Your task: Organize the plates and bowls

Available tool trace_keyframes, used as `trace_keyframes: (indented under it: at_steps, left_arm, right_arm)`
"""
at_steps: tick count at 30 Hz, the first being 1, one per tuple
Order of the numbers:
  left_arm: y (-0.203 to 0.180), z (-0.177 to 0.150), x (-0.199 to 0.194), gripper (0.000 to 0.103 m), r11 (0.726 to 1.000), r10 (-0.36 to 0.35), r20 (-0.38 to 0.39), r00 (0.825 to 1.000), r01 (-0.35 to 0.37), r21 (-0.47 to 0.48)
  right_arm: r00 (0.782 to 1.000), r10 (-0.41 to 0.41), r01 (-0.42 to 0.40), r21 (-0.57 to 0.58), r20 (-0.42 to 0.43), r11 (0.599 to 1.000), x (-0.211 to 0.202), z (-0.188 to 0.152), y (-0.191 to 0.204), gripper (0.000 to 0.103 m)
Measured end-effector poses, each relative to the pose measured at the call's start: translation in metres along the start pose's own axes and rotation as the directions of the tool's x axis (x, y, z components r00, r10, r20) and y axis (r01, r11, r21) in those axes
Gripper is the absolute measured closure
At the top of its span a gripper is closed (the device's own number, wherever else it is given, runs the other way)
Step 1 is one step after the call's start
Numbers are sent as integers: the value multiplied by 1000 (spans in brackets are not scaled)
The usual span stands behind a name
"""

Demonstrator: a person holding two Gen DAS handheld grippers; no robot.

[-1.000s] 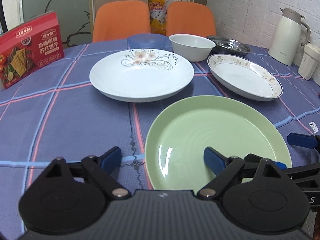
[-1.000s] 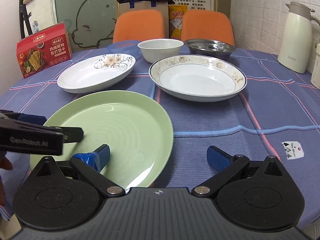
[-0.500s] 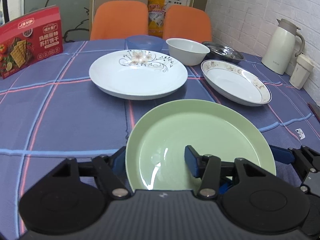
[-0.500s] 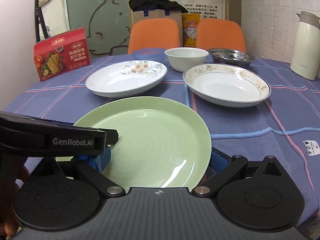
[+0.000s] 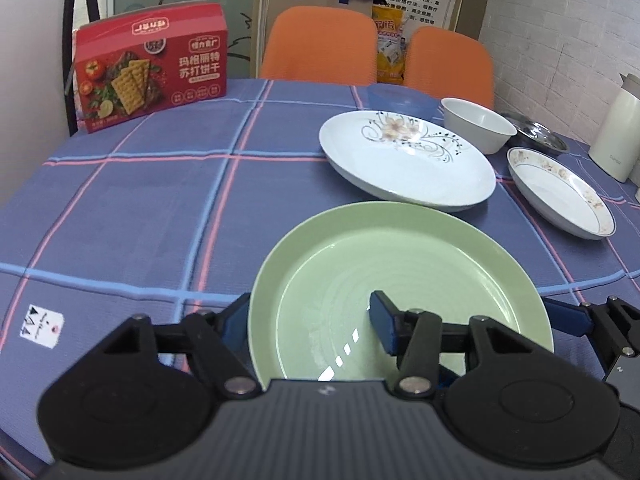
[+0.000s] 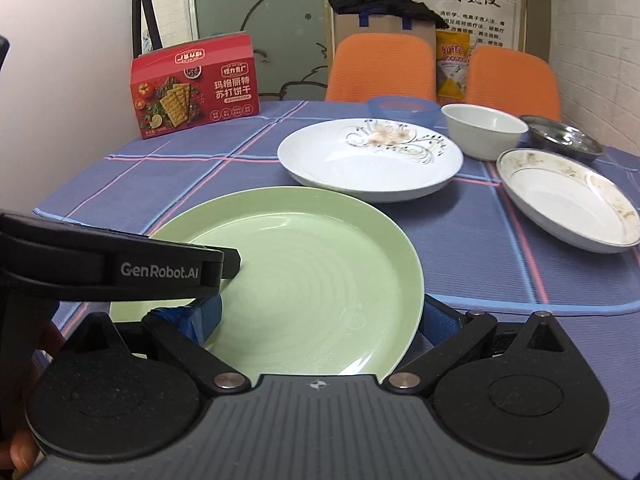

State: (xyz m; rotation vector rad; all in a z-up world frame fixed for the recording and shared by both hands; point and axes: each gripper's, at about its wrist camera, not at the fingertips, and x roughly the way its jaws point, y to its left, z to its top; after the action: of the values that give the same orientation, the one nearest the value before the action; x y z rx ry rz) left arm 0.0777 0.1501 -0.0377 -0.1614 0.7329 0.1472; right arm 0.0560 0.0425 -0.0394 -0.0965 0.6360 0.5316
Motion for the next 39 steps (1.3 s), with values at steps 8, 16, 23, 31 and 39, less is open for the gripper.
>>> trace_keyframes:
  at_steps: [8,16,23,31,39]
  left_arm:
    - [4,-2,6,36,1000,-6,22,1000,6,8]
    - [14,21,-10,30,999,-39,105,994,41,-25]
    - [11,60,-4,29,999,-46,141,989,46,-1]
    - [19,101,45,29,995,-72,57,996,76,-59]
    - [26,133,104,29,990,-109,-15,994,107,-90]
  right_arm:
    - [1000,20,-21,-35,-6,999,2,-2,4,12]
    - [997,-1,-8,114,74,993,-31,15,-47,14]
    - [998,-49,42,168,38,985,-14,46,-78,14]
    - [999,-10,3,127,54,992,28,82,-90,14]
    - [1000,-20,18,86,21,996,83,113,-100,14]
